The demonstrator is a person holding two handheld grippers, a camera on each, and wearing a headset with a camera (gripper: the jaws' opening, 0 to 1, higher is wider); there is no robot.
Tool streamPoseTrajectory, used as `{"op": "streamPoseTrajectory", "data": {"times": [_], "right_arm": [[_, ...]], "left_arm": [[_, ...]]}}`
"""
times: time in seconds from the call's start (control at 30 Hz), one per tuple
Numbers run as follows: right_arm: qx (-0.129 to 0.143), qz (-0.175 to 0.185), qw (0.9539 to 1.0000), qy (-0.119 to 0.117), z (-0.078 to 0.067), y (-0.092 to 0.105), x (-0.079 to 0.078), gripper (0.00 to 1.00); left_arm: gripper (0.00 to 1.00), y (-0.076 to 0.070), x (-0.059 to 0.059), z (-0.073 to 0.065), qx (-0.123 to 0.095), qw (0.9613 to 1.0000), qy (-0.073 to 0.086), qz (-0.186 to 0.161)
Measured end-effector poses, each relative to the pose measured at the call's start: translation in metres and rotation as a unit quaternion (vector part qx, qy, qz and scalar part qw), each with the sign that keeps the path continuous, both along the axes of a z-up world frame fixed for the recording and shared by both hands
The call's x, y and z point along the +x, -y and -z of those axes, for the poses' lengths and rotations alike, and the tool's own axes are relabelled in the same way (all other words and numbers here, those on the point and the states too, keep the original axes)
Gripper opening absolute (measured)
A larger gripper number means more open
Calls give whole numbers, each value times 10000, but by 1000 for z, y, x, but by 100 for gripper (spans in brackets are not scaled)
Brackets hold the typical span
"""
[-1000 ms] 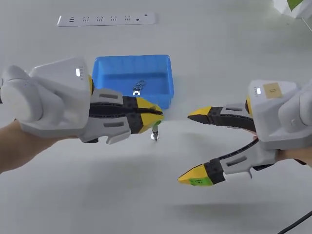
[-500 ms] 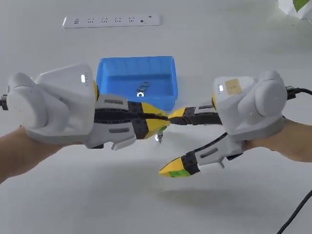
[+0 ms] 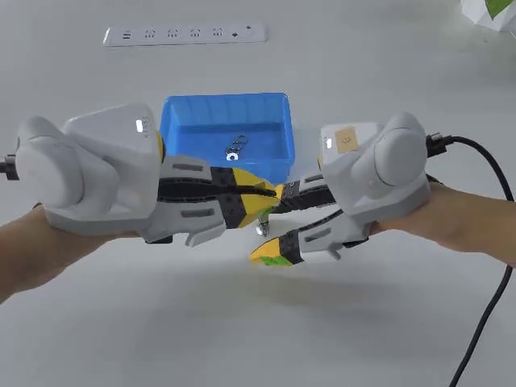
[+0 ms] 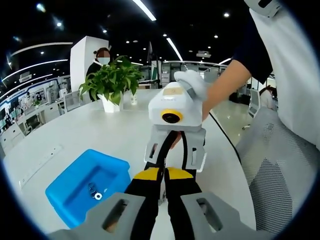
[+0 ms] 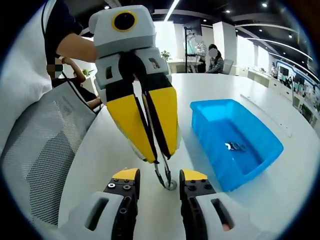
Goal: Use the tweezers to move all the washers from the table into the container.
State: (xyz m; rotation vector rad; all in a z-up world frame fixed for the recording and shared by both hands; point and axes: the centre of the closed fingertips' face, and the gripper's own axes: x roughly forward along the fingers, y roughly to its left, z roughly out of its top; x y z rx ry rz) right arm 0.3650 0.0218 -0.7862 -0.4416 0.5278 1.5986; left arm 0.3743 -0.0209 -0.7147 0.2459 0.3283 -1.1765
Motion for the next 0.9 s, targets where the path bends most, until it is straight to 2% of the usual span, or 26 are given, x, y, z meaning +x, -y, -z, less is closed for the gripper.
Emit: {"op": "streamPoseTrajectory", "data": {"times": [0.2,0.43,0.67,0.77,0.9], "right_arm": [[-74,-28,9999,153,3,1,4,22],[-18,-81,9998,169,0,-2,3,13],[-49,-190,9991,388,1,-2,3,11],[-32,-209,9989,424,1,-2,3,11],[-13,-225,9987,464,1,-1,3,10]], "left_arm": [[7,-1,-3,2,52,10000,-15,31],[7,-3,-2,4,88,10000,-23,-8],[7,-4,-1,6,116,9999,-34,-26],[7,-4,0,5,40,9999,-93,-98],[8,-2,0,5,54,9999,-92,-106]]}}
